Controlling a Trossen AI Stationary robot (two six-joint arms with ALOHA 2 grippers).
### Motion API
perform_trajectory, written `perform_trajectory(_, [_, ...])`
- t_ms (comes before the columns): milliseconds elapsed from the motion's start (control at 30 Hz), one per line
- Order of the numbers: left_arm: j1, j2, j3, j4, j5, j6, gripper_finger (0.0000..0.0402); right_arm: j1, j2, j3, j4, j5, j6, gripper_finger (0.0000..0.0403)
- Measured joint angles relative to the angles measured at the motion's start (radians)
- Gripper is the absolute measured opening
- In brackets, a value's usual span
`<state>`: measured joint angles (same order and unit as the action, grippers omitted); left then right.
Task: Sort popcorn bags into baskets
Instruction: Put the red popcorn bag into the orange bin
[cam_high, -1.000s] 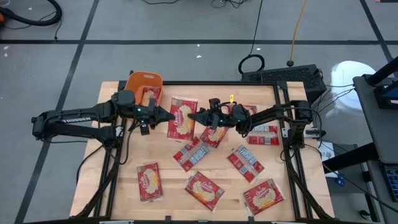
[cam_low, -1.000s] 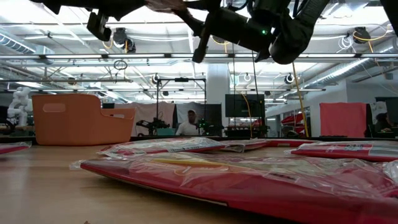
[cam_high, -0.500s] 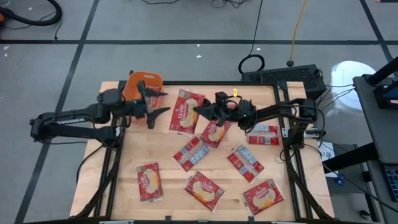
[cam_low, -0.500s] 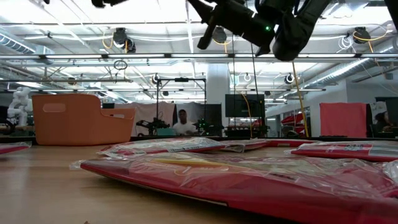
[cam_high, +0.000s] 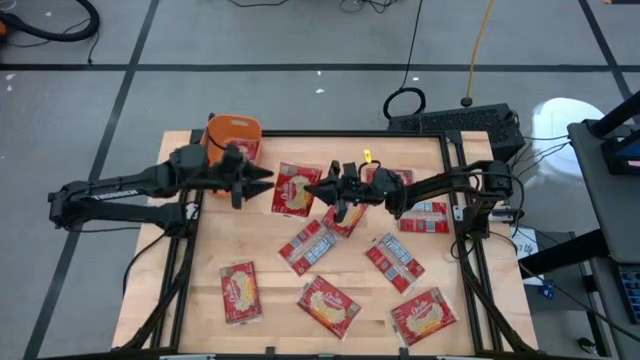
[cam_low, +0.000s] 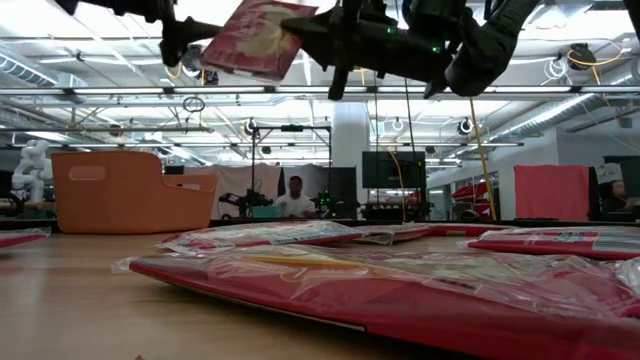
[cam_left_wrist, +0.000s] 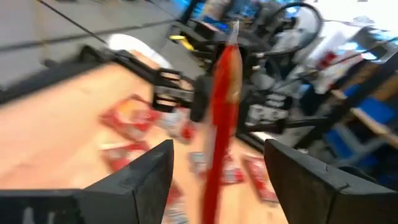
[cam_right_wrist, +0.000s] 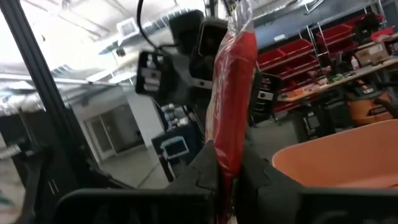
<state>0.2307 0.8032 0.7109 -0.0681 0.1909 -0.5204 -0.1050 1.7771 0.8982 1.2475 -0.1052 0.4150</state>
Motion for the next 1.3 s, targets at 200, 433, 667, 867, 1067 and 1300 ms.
perform_trajectory(200, [-0.004, 0.070, 0.000, 0.039, 0.051, -0.039, 0.0231, 0.003, 0.000, 0.000, -0.009, -0.002, -0.016, 0.0008])
perform_trajectory(433, [-0.003, 0.175, 0.000, 0.085, 0.070, 0.019, 0.0217, 0.000, 0.000, 0.000, -0.014, 0.001, -0.012, 0.0008])
perform_trajectory(667, [0.017, 0.158, 0.000, 0.096, 0.077, 0.078, 0.0131, -0.009, 0.000, 0.000, -0.034, 0.005, -0.006, 0.0008])
perform_trajectory(867, [0.043, 0.121, 0.000, 0.093, 0.106, 0.122, 0.0034, -0.012, -0.001, 0.000, -0.030, 0.028, -0.005, 0.0008])
perform_trajectory(1067, [0.056, 0.139, 0.000, 0.092, 0.183, 0.104, 0.0054, -0.012, -0.001, 0.000, -0.029, 0.024, -0.005, 0.0009])
perform_trajectory(1300, [0.046, 0.232, 0.002, 0.084, 0.194, 0.094, 0.0210, -0.014, -0.001, -0.001, -0.027, 0.041, -0.007, 0.0009])
